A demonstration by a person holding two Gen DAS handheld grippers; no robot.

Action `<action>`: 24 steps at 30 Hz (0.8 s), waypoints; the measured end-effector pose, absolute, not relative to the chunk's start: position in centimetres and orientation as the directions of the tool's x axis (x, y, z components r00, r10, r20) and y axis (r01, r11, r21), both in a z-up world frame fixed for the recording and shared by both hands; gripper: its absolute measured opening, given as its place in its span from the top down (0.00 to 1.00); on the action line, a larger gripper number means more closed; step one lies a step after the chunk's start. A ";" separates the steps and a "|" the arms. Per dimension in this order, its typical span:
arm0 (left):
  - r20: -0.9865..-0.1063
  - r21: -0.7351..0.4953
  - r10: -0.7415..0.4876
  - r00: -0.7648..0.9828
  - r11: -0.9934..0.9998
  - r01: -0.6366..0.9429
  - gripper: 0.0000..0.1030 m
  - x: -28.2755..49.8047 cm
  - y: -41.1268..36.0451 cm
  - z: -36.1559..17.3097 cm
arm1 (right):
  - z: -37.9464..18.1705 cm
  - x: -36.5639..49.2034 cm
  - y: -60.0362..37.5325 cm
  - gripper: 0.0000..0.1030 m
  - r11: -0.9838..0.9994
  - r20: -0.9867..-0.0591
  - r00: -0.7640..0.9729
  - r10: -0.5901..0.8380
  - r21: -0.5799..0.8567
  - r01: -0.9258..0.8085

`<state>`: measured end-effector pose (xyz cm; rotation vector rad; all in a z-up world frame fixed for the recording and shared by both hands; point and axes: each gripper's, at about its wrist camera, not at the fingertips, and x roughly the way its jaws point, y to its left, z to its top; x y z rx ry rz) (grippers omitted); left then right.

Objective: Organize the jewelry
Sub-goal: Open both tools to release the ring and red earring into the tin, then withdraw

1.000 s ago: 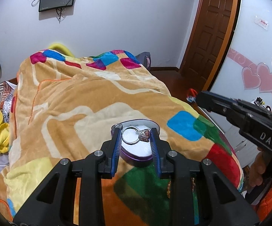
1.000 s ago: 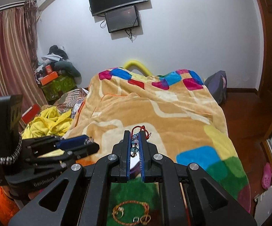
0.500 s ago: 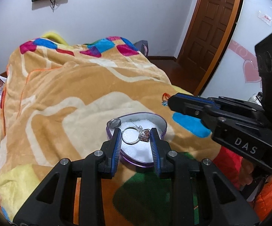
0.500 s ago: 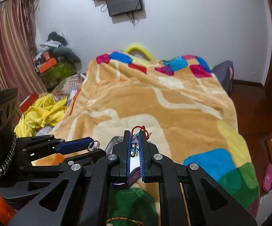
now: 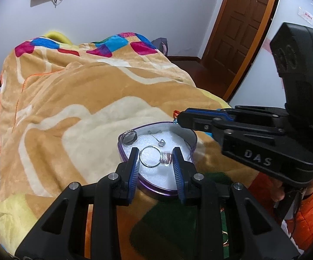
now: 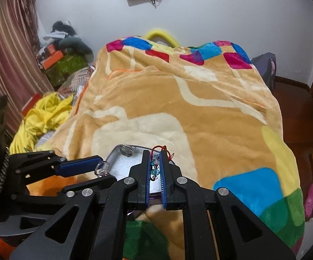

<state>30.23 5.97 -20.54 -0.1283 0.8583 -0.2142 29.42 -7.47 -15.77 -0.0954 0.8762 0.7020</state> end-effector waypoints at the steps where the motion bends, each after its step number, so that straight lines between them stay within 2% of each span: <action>1: -0.736 -0.199 -0.240 0.633 0.971 0.136 0.71 30.3 6.0 -20.6 | -16.0 29.6 -7.4 0.93 0.776 -0.738 0.431 0.519 0.195 -0.600; 15: -0.726 -0.200 -0.233 0.646 0.972 0.125 0.71 29.6 6.2 -19.8 | -17.2 29.9 -6.6 0.93 0.770 -0.798 0.370 0.476 0.176 -0.613; 24: -0.713 -0.168 -0.199 0.672 0.979 0.111 0.71 28.0 6.3 -17.9 | -15.3 28.3 -7.1 0.91 0.778 -0.784 0.409 0.468 0.147 -0.610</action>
